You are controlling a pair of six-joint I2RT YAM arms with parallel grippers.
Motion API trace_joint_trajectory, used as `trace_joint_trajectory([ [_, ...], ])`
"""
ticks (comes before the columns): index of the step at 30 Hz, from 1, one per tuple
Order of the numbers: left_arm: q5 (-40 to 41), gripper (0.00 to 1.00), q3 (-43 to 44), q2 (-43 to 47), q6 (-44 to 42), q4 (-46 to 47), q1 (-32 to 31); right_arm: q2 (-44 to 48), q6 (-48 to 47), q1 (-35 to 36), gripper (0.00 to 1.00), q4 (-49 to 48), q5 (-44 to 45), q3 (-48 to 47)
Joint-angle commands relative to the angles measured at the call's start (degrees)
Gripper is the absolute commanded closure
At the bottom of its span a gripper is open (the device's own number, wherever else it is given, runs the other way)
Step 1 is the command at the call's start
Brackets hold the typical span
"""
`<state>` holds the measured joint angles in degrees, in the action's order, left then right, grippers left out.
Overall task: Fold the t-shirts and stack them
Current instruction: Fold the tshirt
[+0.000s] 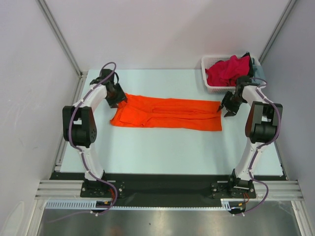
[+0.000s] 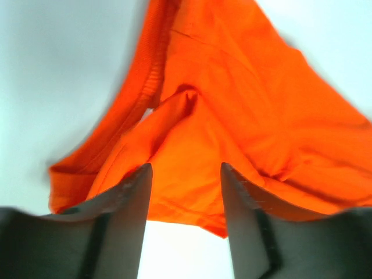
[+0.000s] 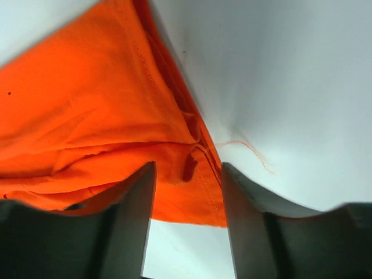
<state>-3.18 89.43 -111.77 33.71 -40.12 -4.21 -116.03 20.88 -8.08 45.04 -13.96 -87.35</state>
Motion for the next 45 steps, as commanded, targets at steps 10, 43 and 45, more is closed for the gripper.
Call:
trace_joint_trajectory([
  [10,4.87,0.35,-22.25,23.25,-1.81,5.3,1.22,18.28,1.88,-0.8,0.25,-1.87,-2.9,15.96],
  [43,-9.3,0.74,-37.4,14.82,-3.04,22.19,13.79,14.61,4.43,-3.96,0.63,-16.73,-7.23,30.66],
  [45,-7.99,1.0,-36.61,14.3,-3.57,21.66,14.4,14.16,4.34,-4.05,0.85,-16.12,-5.21,30.14],
])
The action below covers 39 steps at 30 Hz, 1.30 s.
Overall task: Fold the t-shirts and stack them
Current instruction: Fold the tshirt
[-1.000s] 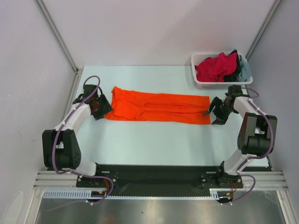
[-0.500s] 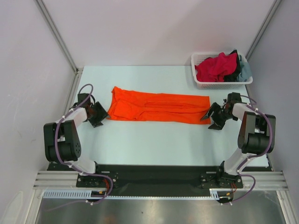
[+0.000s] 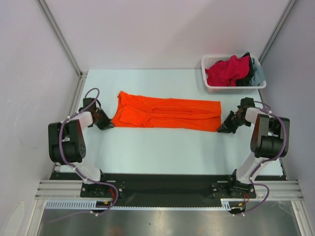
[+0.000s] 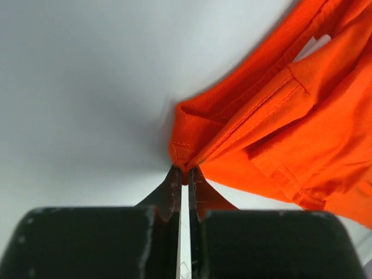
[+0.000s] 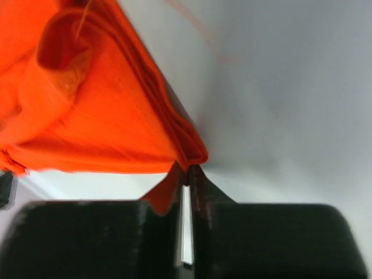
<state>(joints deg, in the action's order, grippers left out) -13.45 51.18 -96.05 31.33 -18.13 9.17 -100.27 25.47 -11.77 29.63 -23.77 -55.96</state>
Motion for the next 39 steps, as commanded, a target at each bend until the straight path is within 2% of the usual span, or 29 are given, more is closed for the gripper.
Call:
trace_joint_trajectory([
  [1,2.73,1.0,1.91,-1.68,-1.53,-0.76,1.11,-1.68,-0.42,-0.45,1.0,-0.28,5.48,-1.51],
  [5,4.05,1.0,1.56,-1.16,-0.84,-1.12,2.34,1.64,-1.48,-0.53,1.0,5.16,12.33,-1.52],
  [12,6.16,1.0,-5.11,6.3,2.41,-2.08,2.87,8.51,-2.18,-0.53,1.0,7.55,14.89,3.92],
  [13,6.07,1.0,-5.65,6.75,2.77,-2.17,2.87,8.51,-2.44,-0.53,0.96,7.38,14.89,4.19],
  [14,5.72,1.0,-6.09,7.1,3.29,-2.17,2.96,8.34,-2.79,-0.53,0.88,7.03,14.63,4.2],
  [16,4.85,0.78,-5.92,8.15,3.47,-3.49,2.87,7.02,-4.46,-0.53,0.65,8.33,14.63,2.19],
  [18,4.84,0.49,-4.78,9.47,3.56,-5.41,2.87,7.36,-5.43,-0.53,0.57,10.09,15.68,0.16],
  [19,5.01,0.46,-4.51,11.83,3.47,-6.03,2.87,8.15,-6.04,-0.36,0.5,11.49,16.21,-2.11],
  [22,6.85,0.42,-3.28,16.67,2.86,-8.76,2.35,11.31,-6.58,2.69,0.38,14.04,18.75,-6.16],
  [24,8.26,0.42,-2.06,20.8,1.37,-10.16,0.86,12.2,-6.05,5.6,0.37,13.71,17.98,-9.42],
  [27,6.87,0.46,-1.0,22.84,-1.0,-9.3,-2.74,12.2,-2.46,15.16,0.4,6.35,12.8,-9.08],
  [29,1.89,0.49,-1.08,21.27,-1.54,-7.02,-5.99,10.01,1.83,22.2,0.47,-2.7,8.14,-8.55],
  [30,0.2,0.51,-0.47,20.21,-1.36,-5.53,-7.31,9.22,3.25,24.32,0.55,-5.6,6.91,-8.46],
  [32,-2.88,0.54,0.58,17.14,-1.1,-4.2,-12.12,6.42,5.54,30.71,0.61,-13.78,4.97,-8.46],
  [34,-3.86,0.56,2.61,13.44,-0.75,-3.58,-16.35,3.69,6.78,34.43,0.74,-18.96,4.35,-9.68],
  [35,-4.21,0.56,3.05,12.56,-0.48,-3.06,-17.33,0.63,7.04,37.06,0.79,-19.69,4.52,-10.56],
  [36,-5.17,0.57,3.14,11.08,-0.13,-2.09,-17.95,-1.05,7.74,38.21,0.87,-20.13,4.17,-12.13],
  [39,-6.14,0.57,3.58,9.22,0.92,-1.64,-18.75,-6.15,8.63,42.78,0.97,-22.24,2.76,-14.08],
])
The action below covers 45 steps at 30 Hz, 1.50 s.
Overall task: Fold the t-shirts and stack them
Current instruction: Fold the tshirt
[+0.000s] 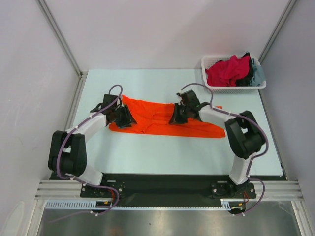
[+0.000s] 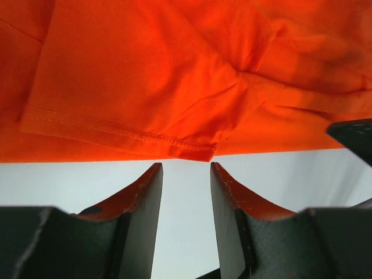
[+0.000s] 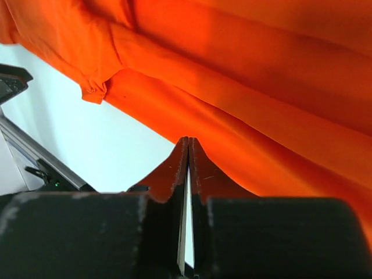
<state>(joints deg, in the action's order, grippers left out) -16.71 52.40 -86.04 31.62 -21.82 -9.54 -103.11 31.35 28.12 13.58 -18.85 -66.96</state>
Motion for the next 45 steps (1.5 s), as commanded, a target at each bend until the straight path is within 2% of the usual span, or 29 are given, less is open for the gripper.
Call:
trace_joint_trajectory([
  [1,-2.98,0.57,2.44,-1.14,0.47,1.96,-0.04,-4.54,2.83,3.95,0.98,-6.98,-1.81,-4.13],
  [6,-1.93,0.57,4.72,-3.52,-1.47,-0.76,0.05,-8.94,2.83,10.72,1.0,-6.99,3.11,-6.69],
  [13,-2.8,0.57,7.27,-6.85,-1.91,-1.9,-0.04,-12.11,2.75,13.1,1.0,-8.14,6.37,-8.8],
  [19,-3.77,0.63,8.33,-7.65,-2.26,-2.52,0.05,-14.92,1.69,13.19,1.0,-6.99,7.6,-12.23],
  [35,-5.0,0.63,11.31,-8.53,-2.96,-4.54,0.05,-20.64,-2.52,10.73,1.0,-2.95,11.21,-22.24],
  [45,-7.28,0.63,15.36,-12.13,-1.21,-4.1,-0.04,-22.31,-5.25,9.85,1.0,-1.72,11.56,-24.44],
])
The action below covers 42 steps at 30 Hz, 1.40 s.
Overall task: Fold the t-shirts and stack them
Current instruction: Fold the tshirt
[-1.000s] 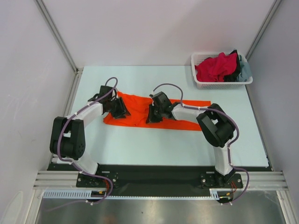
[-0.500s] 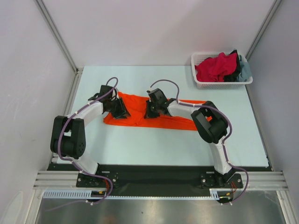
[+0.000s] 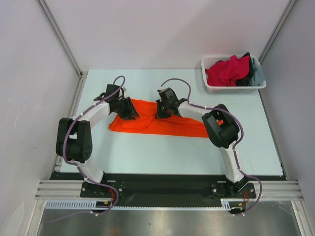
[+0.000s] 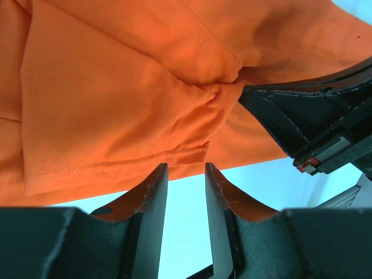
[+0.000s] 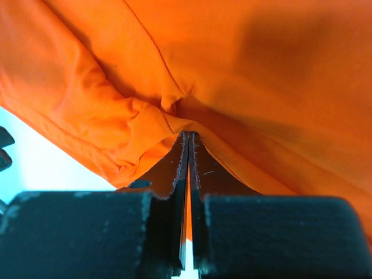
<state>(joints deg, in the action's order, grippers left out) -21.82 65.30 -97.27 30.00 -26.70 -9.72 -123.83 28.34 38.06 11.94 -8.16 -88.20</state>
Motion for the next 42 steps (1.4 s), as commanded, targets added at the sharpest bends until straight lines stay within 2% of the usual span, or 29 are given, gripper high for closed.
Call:
trace_joint_trajectory([
  [1,-2.34,0.63,2.64,-1.16,0.5,0.68,0.14,-1.94,-2.58,-0.1,1.0,0.53,0.87,-3.55],
  [13,-3.66,0.61,0.45,0.15,1.11,0.86,0.14,-4.58,-7.93,-1.59,1.0,2.55,1.22,-9.35],
  [19,-4.28,0.61,-0.79,1.03,1.2,1.21,0.13,-2.75,-10.14,-2.2,0.97,12.03,3.32,-15.59],
  [23,-4.54,0.58,-0.44,-0.01,1.47,2.44,-0.39,3.93,-10.59,-2.99,0.82,16.6,3.85,-10.33],
  [29,-5.16,0.57,2.99,-4.58,2.69,3.93,-1.36,14.9,-6.37,-8.6,0.79,16.98,2.45,5.56],
  [32,-5.42,0.57,4.84,-7.13,3.31,4.28,-1.62,18.79,-5.84,-11.33,0.72,14.43,2.89,13.39],
  [34,-5.6,0.58,5.63,-8.36,3.57,4.46,-1.71,18.89,-5.84,-12.48,0.69,14.59,2.63,14.98],
  [42,-5.42,0.58,5.72,-8.46,3.31,4.02,-1.8,17.4,-6.45,-15.74,0.66,13.81,2.1,14.9],
])
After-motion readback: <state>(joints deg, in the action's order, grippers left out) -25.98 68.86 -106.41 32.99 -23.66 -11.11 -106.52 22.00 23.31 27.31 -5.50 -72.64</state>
